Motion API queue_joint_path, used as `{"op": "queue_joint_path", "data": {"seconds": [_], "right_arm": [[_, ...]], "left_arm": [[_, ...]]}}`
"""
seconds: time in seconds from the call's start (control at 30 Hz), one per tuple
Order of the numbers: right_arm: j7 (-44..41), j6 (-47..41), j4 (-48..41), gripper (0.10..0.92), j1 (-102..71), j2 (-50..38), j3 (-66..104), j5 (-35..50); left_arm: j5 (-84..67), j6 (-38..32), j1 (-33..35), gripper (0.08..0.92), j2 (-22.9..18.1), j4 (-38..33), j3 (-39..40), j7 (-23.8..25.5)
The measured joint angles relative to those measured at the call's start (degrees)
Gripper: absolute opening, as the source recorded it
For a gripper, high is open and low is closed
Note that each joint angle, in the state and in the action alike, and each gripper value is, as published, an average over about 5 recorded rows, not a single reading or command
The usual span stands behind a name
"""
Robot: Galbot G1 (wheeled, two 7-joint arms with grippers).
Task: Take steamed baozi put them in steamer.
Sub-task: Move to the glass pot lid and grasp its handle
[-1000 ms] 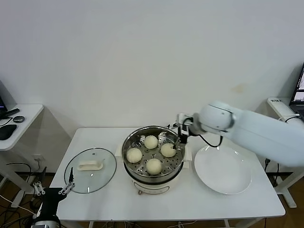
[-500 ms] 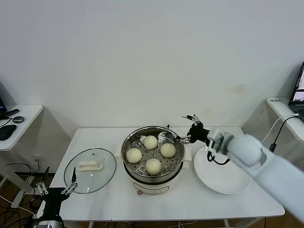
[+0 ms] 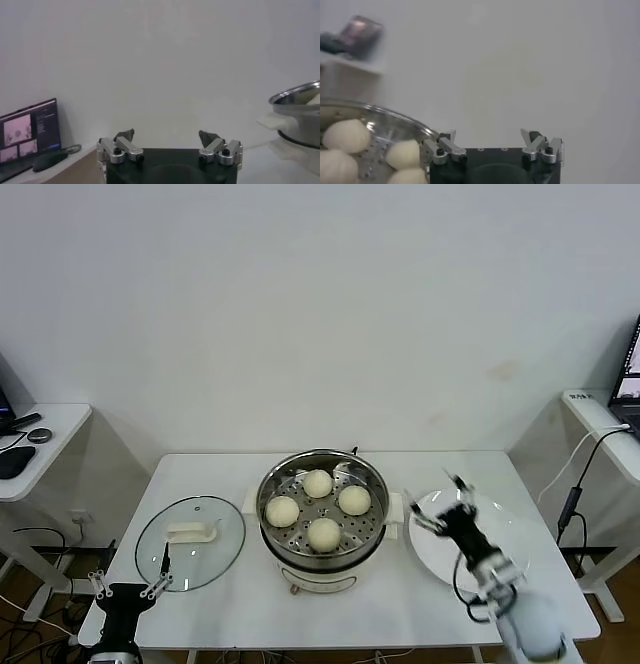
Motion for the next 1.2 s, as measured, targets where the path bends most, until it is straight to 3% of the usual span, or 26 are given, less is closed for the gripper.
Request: {"op": "queue_joint_path", "data": {"seconds": [0.33, 0.63, 1.2], "right_arm": [[1.37, 4.79, 0.01, 0.823, -12.01, 10.57, 13.55, 2.55], [2.09, 6.47, -0.02, 0.823, -15.01, 15.44, 18.44, 4.21], [2.24, 7.62, 0.03, 0.823, -17.33, 18.71, 20.69, 3.77]], "left_arm": [[26.45, 2.46, -0.96, 0.823, 4.93, 5.10, 0.39, -4.84], [50.84, 1.09, -6.97, 0.823, 9.32, 13.74, 3.22, -6.65], [63.95, 0.31, -24.77, 0.823, 12.64, 30.60, 9.73, -5.48]]}}
